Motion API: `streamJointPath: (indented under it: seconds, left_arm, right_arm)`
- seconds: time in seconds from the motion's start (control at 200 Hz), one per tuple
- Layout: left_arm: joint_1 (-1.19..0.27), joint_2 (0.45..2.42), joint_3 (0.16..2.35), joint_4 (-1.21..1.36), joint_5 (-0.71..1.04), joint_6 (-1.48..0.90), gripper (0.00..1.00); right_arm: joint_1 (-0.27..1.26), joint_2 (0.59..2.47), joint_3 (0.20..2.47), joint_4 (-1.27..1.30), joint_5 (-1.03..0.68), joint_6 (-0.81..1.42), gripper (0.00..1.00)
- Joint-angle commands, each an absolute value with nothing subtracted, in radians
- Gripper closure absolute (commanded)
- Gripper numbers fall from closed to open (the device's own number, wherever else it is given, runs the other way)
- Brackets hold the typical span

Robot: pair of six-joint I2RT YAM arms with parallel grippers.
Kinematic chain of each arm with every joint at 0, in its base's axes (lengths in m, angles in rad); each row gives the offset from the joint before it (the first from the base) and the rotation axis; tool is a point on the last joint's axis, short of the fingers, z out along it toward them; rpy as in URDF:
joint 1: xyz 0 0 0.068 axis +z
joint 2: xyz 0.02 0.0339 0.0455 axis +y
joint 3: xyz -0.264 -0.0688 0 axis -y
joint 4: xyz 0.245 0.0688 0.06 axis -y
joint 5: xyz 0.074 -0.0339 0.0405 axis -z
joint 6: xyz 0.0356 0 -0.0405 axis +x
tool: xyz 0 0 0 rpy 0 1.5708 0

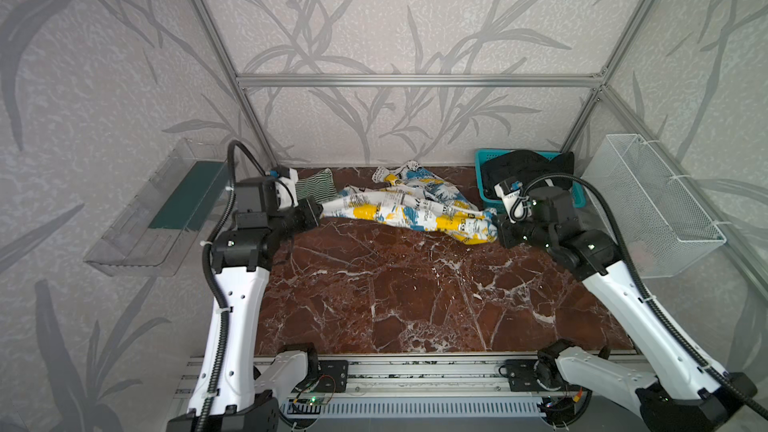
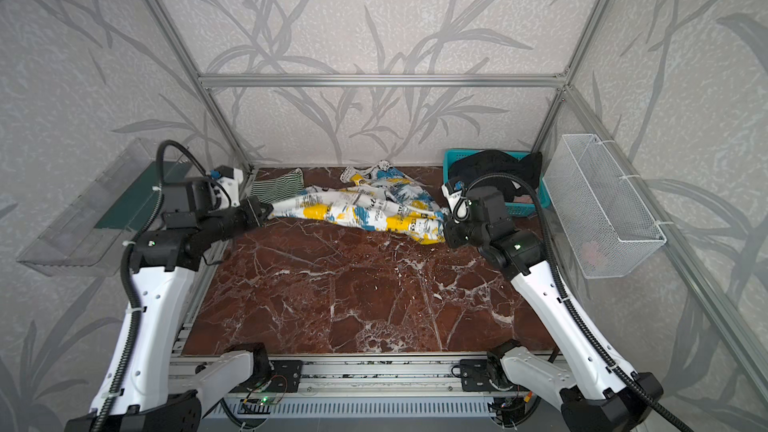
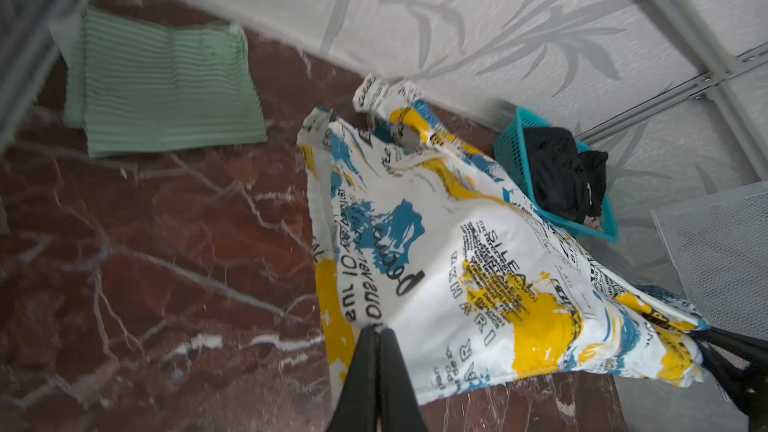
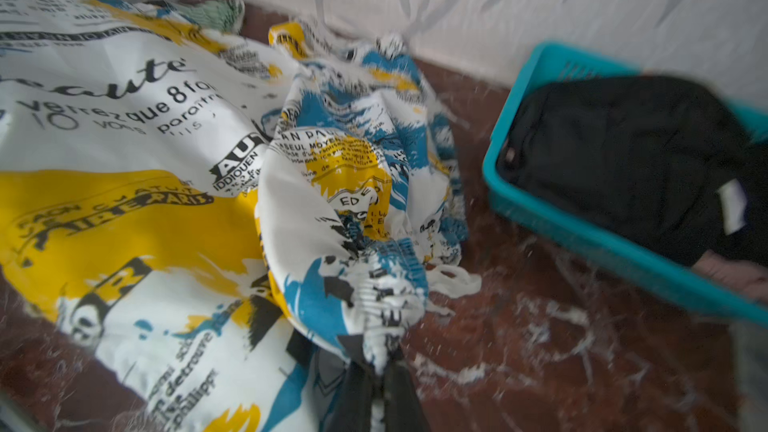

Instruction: Fold and stack the mixed laundry pile

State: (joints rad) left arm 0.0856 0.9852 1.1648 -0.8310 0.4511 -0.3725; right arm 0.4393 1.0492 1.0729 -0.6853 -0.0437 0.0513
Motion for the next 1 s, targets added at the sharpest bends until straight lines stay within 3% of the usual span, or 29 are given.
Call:
streamJointPath:
  seconds: [0.0, 0.21, 0.325, 0.475, 0.695, 0.995]
  left_arm:
    - [0.092, 0.909, 0.96, -0.784, 0.435, -0.482, 1.0]
    - [0.093, 0.893, 0.788, -0.723, 0.414, -0.566, 1.0]
    - [0.093, 0.906, 0.787, -0.717, 0.403, -0.568, 1.0]
    - [0.092, 0.922, 0.786, -0.724, 0.395, -0.56, 1.0]
    - [0.093, 0.902, 0.765, -0.751, 0.354, -0.553, 1.0]
    - [0.092, 0.89, 0.722, -0.739, 0.36, -0.561, 1.0]
  right_arm:
    - [0.482, 1.022, 0.924, -0.702, -0.09, 0.255, 0.83]
    - [0.49, 1.094, 0.834, -0.756, -0.2, 0.328, 0.46]
    - [0.482, 1.104, 0.859, -0.75, -0.191, 0.333, 0.36]
    - [0.457, 1.172, 0.84, -0.701, -0.216, 0.367, 0.36]
    - [0.481, 1.256, 0.725, -0.625, -0.341, 0.454, 0.44]
    - [0.517, 1.156, 0.529, -0.542, -0.441, 0.579, 0.37]
